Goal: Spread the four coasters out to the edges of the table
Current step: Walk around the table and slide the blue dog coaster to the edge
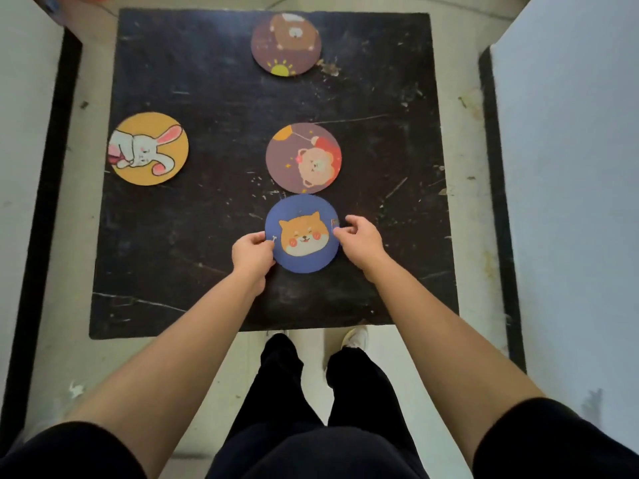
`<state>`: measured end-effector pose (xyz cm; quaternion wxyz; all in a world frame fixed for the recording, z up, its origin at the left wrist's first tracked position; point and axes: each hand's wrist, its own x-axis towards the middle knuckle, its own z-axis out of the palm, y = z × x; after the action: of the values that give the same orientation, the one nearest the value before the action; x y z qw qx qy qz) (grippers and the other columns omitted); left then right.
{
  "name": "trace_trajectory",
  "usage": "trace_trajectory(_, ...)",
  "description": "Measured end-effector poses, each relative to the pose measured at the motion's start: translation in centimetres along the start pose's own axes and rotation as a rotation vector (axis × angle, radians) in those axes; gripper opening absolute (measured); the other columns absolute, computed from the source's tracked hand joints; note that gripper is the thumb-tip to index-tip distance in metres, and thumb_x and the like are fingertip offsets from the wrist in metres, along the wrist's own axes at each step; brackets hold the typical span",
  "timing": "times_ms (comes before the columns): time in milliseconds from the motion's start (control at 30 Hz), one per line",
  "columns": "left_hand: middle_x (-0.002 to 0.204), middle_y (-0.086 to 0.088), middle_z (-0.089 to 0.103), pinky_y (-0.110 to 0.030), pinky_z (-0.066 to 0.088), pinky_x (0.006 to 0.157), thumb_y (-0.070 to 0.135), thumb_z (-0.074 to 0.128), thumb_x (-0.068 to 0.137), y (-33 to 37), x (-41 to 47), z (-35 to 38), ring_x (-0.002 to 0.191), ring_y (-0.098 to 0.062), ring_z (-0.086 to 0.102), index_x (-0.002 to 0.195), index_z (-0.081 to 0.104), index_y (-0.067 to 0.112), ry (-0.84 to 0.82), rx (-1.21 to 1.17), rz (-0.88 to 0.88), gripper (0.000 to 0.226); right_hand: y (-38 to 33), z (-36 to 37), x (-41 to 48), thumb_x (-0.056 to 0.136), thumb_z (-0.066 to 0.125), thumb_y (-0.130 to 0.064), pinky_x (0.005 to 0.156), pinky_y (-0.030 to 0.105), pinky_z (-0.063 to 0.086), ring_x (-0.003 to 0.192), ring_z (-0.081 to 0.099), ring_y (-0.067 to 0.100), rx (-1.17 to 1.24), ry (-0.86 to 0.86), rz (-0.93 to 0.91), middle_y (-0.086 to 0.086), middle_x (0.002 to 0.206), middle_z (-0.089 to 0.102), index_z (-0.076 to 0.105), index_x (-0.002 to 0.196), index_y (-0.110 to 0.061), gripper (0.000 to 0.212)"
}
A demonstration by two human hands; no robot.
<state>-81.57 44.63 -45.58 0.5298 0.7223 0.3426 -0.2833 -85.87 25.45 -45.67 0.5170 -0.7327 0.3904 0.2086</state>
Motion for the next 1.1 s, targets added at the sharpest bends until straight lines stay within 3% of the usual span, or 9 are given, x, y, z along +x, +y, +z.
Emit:
trace_trajectory(67, 0.089, 0.006, 0.065, -0.029, 0.054, 0.066, 0.009, 0.062, 0.093, 0.0, -0.3, -0.8, 0.084, -0.010, 0.062, 0.109, 0.064, 0.021, 0.006, 0.122, 0.099, 0.020, 0.4, 0.0, -1.1, 0.096, 0.063, -0.032, 0.093, 0.035, 0.053, 0.108, 0.061, 0.016, -0.046, 0.035, 0.008, 0.001, 0.126, 0.065, 0.057, 0.136, -0.019, 0.042)
trace_trajectory(200, 0.099, 0.000, 0.067, -0.042, 0.059, 0.081, 0.015, 0.061, 0.094, 0.3, -1.4, -2.4, 0.096, -0.019, 0.064, 0.111, 0.063, 0.021, 0.010, 0.281, 0.206, 0.018, 1.0, 0.0, -3.1, 0.094, 0.064, -0.035, 0.088, 0.036, 0.057, 0.100, 0.063, 0.013, -0.131, 0.072, -0.039, -0.002, 0.116, 0.068, 0.065, 0.123, -0.021, 0.032)
trace_trajectory(333, 0.099, 0.003, 0.065, -0.029, 0.051, 0.071, 0.020, 0.065, 0.092, -1.0, -2.0, -4.8, 0.092, -0.016, 0.060, 0.117, 0.064, 0.017, 0.066, 0.364, 0.272, 0.025, 2.3, 1.0, -4.9, 0.092, 0.067, -0.037, 0.089, 0.041, 0.059, 0.098, 0.066, 0.015, -0.122, 0.049, -0.026, -0.005, 0.106, 0.069, 0.067, 0.118, -0.021, 0.030)
trace_trajectory(467, 0.095, 0.001, 0.067, -0.027, 0.047, 0.069, 0.020, 0.066, 0.091, -4.0, -2.7, -6.7, 0.091, -0.019, 0.063, 0.112, 0.066, 0.015, 0.117, 0.424, 0.287, 0.022, 4.2, 2.8, -6.4, 0.092, 0.067, -0.032, 0.091, 0.043, 0.058, 0.096, 0.069, 0.018, -0.151, -0.003, -0.014, -0.001, 0.104, 0.073, 0.069, 0.114, -0.019, 0.025)
trace_trajectory(533, 0.102, -0.004, 0.070, -0.031, 0.049, 0.074, 0.019, 0.064, 0.091, -5.5, -2.7, -7.2, 0.093, -0.020, 0.063, 0.116, 0.067, 0.012, 0.128, 0.467, 0.275, 0.026, 5.1, 3.9, -7.1, 0.093, 0.064, -0.029, 0.091, 0.040, 0.056, 0.098, 0.069, 0.020, -0.161, -0.006, -0.010, 0.002, 0.106, 0.073, 0.069, 0.117, -0.017, 0.027)
trace_trajectory(667, 0.116, -0.010, 0.069, -0.039, 0.052, 0.089, 0.014, 0.062, 0.092, -7.2, -2.5, -7.5, 0.100, -0.025, 0.062, 0.127, 0.062, 0.009, 0.062, 0.502, 0.207, 0.036, 6.1, 5.5, -8.0, 0.095, 0.059, -0.025, 0.075, 0.028, 0.046, 0.091, 0.064, 0.017, -0.204, 0.020, -0.011, -0.003, 0.098, 0.068, 0.064, 0.126, -0.018, 0.032)
trace_trajectory(800, 0.118, -0.007, 0.067, -0.035, 0.050, 0.085, 0.010, 0.060, 0.093, -7.1, -2.0, -7.5, 0.095, -0.019, 0.057, 0.133, 0.058, 0.009, 0.045, 0.413, 0.158, 0.040, 6.1, 5.7, -8.4, 0.097, 0.054, -0.022, 0.083, 0.034, 0.054, 0.098, 0.067, 0.023, -0.264, 0.039, -0.058, 0.003, 0.113, 0.072, 0.064, 0.131, -0.018, 0.036)
trace_trajectory(900, 0.120, -0.007, 0.066, -0.036, 0.052, 0.087, 0.008, 0.060, 0.094, -7.2, -1.8, -7.6, 0.097, -0.019, 0.057, 0.135, 0.056, 0.010, 0.038, 0.396, 0.133, 0.042, 5.9, 5.8, -8.6, 0.102, 0.047, -0.023, 0.094, 0.037, 0.049, 0.113, 0.061, 0.029, -0.452, 0.040, -0.166, 0.011, 0.127, 0.065, 0.058, 0.140, -0.014, 0.040)
trace_trajectory(1100, 0.116, -0.005, 0.065, -0.041, 0.055, 0.091, 0.009, 0.060, 0.093, -7.5, -1.6, -7.7, 0.098, -0.019, 0.058, 0.136, 0.054, 0.010, 0.033, 0.383, 0.119, 0.043, 5.9, 6.6, -8.9, 0.106, 0.038, -0.023, 0.083, 0.037, 0.050, 0.101, 0.061, 0.031, -0.679, 0.036, -0.258, 0.014, 0.114, 0.058, 0.053, 0.138, -0.008, 0.038)
